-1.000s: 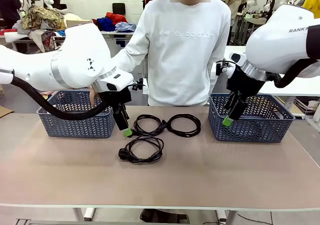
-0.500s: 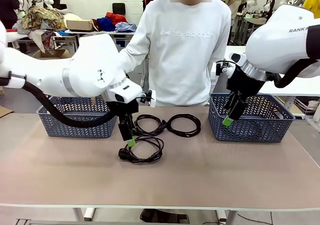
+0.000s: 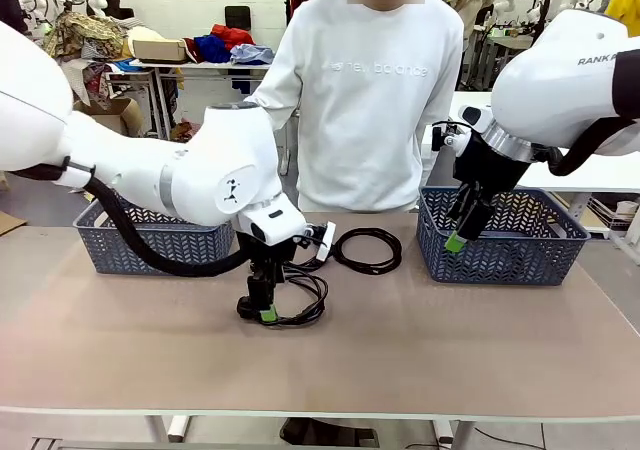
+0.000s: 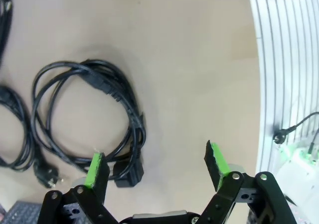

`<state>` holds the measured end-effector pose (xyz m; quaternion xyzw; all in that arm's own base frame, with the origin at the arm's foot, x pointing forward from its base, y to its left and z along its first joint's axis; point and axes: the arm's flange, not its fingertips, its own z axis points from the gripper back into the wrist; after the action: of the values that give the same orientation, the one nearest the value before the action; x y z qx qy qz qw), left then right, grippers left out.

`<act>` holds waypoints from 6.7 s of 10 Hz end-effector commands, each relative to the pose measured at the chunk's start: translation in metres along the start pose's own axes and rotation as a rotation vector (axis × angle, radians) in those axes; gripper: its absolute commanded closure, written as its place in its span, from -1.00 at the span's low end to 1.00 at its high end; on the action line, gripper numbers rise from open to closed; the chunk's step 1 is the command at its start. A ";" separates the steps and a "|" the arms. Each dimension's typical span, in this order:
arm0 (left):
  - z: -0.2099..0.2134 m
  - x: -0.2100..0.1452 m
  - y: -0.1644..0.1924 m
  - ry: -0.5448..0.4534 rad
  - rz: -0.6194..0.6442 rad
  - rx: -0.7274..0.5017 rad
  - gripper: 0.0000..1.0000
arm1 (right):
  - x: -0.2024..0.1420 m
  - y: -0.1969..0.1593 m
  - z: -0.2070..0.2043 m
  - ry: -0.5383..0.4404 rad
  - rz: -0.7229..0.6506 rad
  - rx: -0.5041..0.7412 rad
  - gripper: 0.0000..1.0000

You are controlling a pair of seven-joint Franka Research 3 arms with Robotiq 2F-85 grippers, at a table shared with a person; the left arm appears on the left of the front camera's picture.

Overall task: Organize the cables according to human instructions.
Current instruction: Pick up a bundle of cables and place it in the basket indicated by the human.

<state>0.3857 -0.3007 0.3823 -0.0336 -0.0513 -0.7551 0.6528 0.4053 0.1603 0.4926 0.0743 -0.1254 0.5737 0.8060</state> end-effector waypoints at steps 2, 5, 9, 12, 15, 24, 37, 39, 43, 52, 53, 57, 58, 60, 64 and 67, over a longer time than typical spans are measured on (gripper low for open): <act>-0.014 0.001 -0.001 0.010 -0.043 0.002 -1.00 | 0.003 -0.001 0.001 0.002 0.000 0.000 -1.00; -0.031 -0.001 0.003 0.015 -0.017 -0.024 -1.00 | 0.003 -0.001 0.001 0.002 0.000 0.000 -1.00; -0.048 -0.004 0.012 -0.006 0.007 -0.061 -1.00 | 0.003 -0.001 0.001 0.002 0.000 0.000 -1.00; -0.056 -0.003 0.020 -0.011 0.010 -0.080 -1.00 | 0.003 -0.001 0.001 0.002 0.000 0.000 -1.00; -0.061 -0.003 0.028 -0.008 0.012 -0.102 -1.00 | 0.003 -0.001 0.001 0.002 0.000 0.000 -1.00; -0.073 0.001 0.023 -0.027 0.014 -0.162 -1.00 | 0.003 -0.001 0.001 0.002 0.000 0.000 -1.00; -0.078 -0.005 0.017 -0.020 0.074 -0.140 -0.11 | 0.003 -0.001 0.001 0.002 0.000 0.000 -1.00; -0.077 -0.005 0.015 -0.011 0.068 -0.141 0.28 | 0.003 -0.001 0.001 0.002 0.000 0.000 -1.00; -0.066 -0.003 0.008 0.016 0.073 -0.121 1.00 | 0.003 -0.001 0.001 0.002 0.000 0.000 -1.00; 0.066 0.003 0.018 -0.011 0.082 0.018 1.00 | 0.003 -0.001 0.001 0.002 0.000 0.000 -1.00; 0.080 -0.007 0.028 -0.011 0.083 0.045 1.00 | 0.003 -0.001 0.001 0.002 0.000 0.000 -1.00; 0.117 -0.039 0.060 -0.006 0.105 0.103 1.00 | 0.003 -0.001 0.001 0.002 0.000 0.000 -1.00; 0.121 -0.044 0.068 -0.002 0.114 0.113 1.00 | 0.003 -0.001 0.001 0.002 0.000 0.000 -1.00; 0.126 -0.049 0.076 -0.022 0.195 0.104 1.00 | 0.003 -0.001 0.001 0.002 0.000 0.000 -1.00; 0.120 -0.046 0.067 -0.025 0.139 0.119 1.00 | 0.003 -0.001 0.001 0.002 0.000 0.000 -1.00; 0.120 -0.056 0.071 0.004 0.142 0.153 0.68 | 0.003 -0.001 0.001 0.002 0.000 0.000 -1.00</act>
<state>0.4603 -0.2521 0.4941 -0.0068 -0.0980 -0.7008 0.7065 0.4053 0.1603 0.4925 0.0744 -0.1254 0.5737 0.8060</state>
